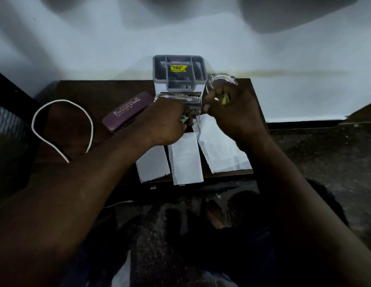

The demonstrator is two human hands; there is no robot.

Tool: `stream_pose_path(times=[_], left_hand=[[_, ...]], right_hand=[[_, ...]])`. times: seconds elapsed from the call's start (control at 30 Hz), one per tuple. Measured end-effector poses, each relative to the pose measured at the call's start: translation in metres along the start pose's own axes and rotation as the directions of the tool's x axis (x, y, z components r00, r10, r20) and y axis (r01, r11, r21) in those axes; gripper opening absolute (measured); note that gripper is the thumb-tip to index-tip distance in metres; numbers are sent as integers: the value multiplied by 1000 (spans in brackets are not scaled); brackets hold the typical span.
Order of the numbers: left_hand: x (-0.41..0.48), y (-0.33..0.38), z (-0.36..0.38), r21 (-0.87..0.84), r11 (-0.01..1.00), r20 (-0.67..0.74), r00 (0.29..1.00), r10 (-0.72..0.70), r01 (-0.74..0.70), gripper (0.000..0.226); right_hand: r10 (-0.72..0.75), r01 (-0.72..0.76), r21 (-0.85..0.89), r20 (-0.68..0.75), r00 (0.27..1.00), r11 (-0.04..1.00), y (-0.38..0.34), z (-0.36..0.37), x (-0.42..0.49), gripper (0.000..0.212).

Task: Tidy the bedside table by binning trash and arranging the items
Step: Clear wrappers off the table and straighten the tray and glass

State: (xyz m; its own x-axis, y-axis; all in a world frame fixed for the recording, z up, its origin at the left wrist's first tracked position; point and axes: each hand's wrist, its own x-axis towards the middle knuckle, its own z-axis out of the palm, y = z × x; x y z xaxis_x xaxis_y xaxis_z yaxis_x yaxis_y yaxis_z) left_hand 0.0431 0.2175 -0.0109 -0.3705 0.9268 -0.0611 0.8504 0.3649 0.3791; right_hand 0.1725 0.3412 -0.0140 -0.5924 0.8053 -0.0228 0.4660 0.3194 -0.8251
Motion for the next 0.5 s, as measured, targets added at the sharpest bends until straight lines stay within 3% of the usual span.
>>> stream_pose_path(times=[0.1, 0.17, 0.27, 0.4, 0.5], left_hand=[[2, -1, 1, -21, 999, -37, 999, 35, -36, 21], [4, -3, 2, -59, 998, -15, 1000, 18, -19, 20], [11, -7, 1, -238, 968, 12, 997, -80, 80, 26], [21, -14, -3, -341, 926, -120, 969, -215, 163, 53], [22, -17, -5, -541, 821, -129, 947, -296, 182, 49]], right_hand=[[90, -96, 83, 70, 993, 992, 4, -6, -1, 30], [105, -112, 153, 58, 993, 982, 0, -9, -3, 30], [44, -43, 129, -4, 999, 991, -2, -10, -3, 26], [-21, 20, -8, -62, 998, 1000, -1, -9, 1, 40], [77, -74, 61, -38, 996, 995, 2, -7, 2, 43]])
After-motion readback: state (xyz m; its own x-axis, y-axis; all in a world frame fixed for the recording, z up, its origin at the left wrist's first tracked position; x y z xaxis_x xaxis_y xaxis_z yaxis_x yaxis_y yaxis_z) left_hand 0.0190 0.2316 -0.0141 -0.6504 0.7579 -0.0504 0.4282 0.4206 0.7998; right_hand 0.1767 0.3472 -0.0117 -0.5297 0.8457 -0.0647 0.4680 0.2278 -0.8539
